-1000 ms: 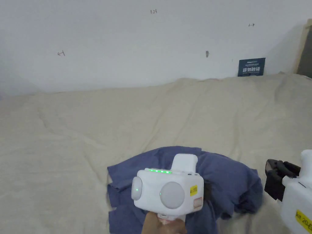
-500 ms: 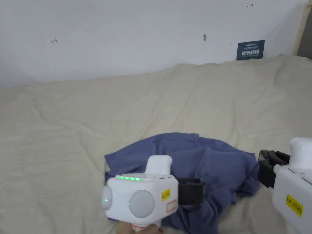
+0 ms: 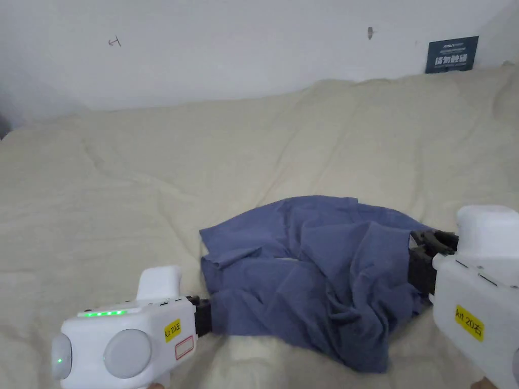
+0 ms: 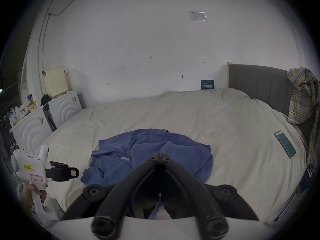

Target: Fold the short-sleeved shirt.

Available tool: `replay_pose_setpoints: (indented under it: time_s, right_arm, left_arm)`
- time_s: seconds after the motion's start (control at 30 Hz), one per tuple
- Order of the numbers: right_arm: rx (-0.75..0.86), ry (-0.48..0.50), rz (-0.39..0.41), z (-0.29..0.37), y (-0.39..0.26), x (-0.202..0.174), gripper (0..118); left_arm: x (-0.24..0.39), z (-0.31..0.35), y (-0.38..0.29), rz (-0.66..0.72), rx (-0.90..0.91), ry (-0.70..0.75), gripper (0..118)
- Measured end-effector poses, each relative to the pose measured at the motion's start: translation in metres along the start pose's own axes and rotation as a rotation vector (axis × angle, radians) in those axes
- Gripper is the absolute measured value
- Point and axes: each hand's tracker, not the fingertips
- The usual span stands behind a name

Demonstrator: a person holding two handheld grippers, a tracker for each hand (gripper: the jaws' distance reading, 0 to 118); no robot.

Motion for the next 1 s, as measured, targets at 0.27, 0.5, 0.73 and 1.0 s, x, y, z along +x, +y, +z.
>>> replay_pose_setpoints:
  time_s: [0.27, 0.5, 0.73, 1.0]
  right_arm:
    - [-0.028, 0.031, 0.021, -0.015, 0.0, -0.012, 0]
    - [-0.072, 0.028, 0.031, -0.035, -0.001, -0.012, 0]
    - [-0.107, -0.001, 0.101, -0.055, -0.003, -0.02, 0]
    - [-0.147, 0.011, 0.1, -0.065, -0.007, -0.02, 0]
  left_arm:
    - [-0.004, -0.033, 0.036, -0.029, 0.002, 0.053, 34]
    - [-0.002, -0.066, 0.073, -0.083, 0.021, 0.037, 115]
    - [0.008, -0.101, 0.08, -0.211, 0.006, 0.1, 84]
    - [0.008, -0.103, 0.073, -0.181, -0.006, 0.048, 6]
